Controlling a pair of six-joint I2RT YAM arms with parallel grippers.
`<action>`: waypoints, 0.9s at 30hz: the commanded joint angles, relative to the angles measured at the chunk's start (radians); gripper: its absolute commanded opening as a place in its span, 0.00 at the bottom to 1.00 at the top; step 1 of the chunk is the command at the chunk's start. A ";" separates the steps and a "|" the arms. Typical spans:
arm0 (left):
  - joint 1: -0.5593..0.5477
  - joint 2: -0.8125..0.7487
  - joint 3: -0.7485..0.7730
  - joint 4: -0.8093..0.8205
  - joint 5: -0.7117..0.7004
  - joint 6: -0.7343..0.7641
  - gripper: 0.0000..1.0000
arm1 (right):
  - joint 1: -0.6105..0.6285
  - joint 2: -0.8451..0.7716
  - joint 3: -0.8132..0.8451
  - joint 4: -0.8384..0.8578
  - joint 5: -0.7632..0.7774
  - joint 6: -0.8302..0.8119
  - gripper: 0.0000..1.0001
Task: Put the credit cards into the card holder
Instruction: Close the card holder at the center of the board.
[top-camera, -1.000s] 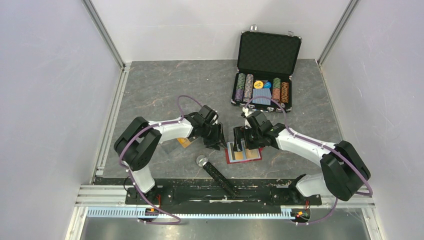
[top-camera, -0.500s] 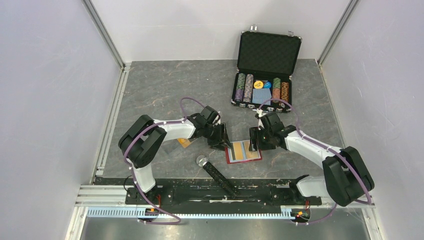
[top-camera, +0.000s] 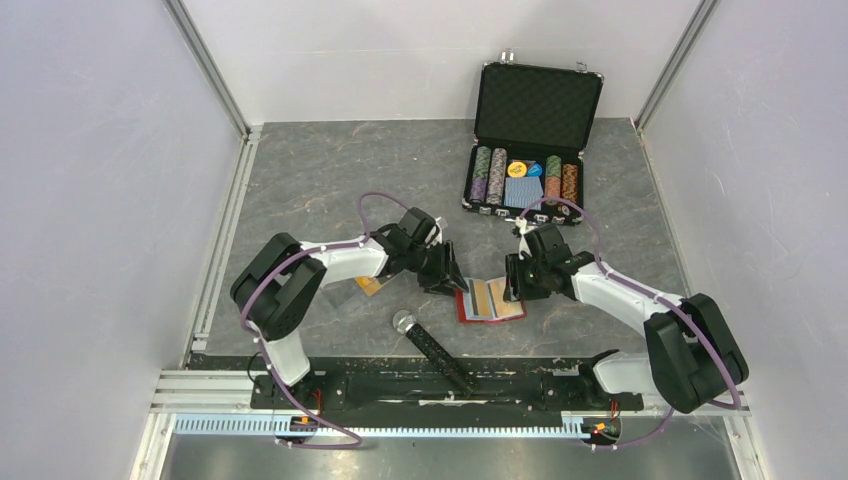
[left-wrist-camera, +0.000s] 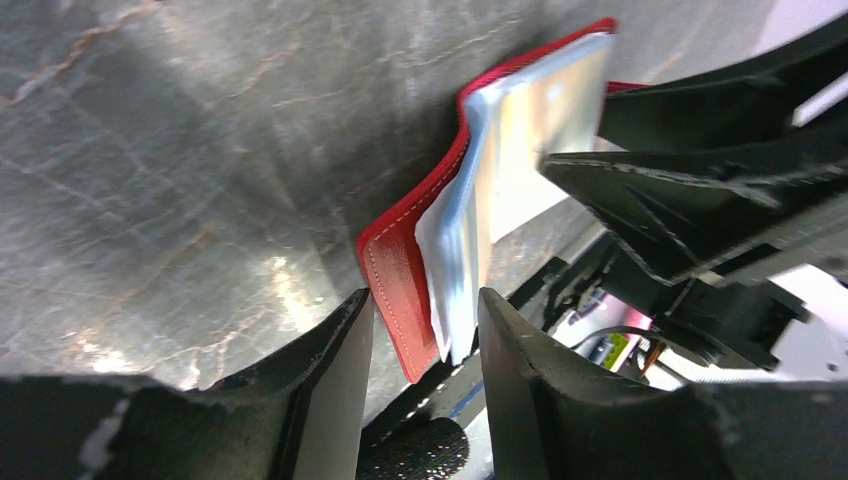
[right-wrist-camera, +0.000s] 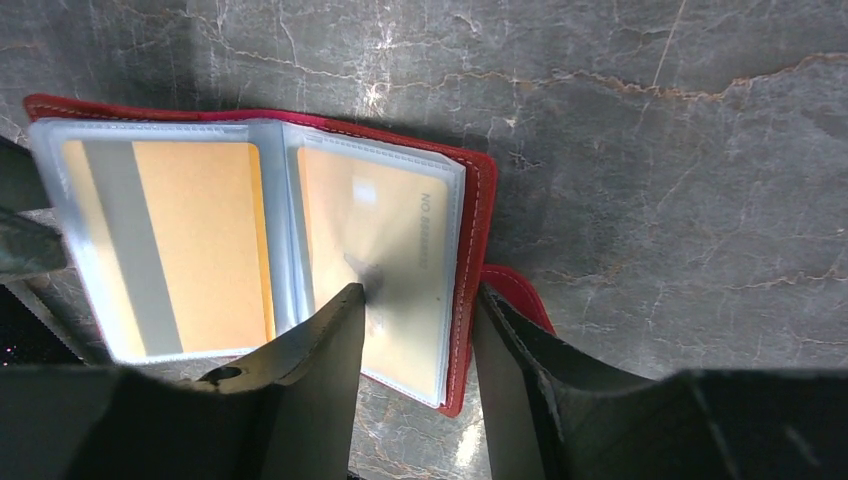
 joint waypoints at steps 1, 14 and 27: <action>-0.010 -0.069 0.023 0.107 0.071 -0.063 0.49 | 0.010 0.024 -0.054 0.034 -0.112 0.022 0.44; -0.024 -0.049 -0.016 0.243 0.118 -0.140 0.49 | 0.050 -0.022 -0.226 0.325 -0.335 0.231 0.42; -0.026 -0.037 -0.077 0.158 0.082 -0.105 0.49 | 0.159 -0.141 -0.269 0.365 -0.254 0.349 0.45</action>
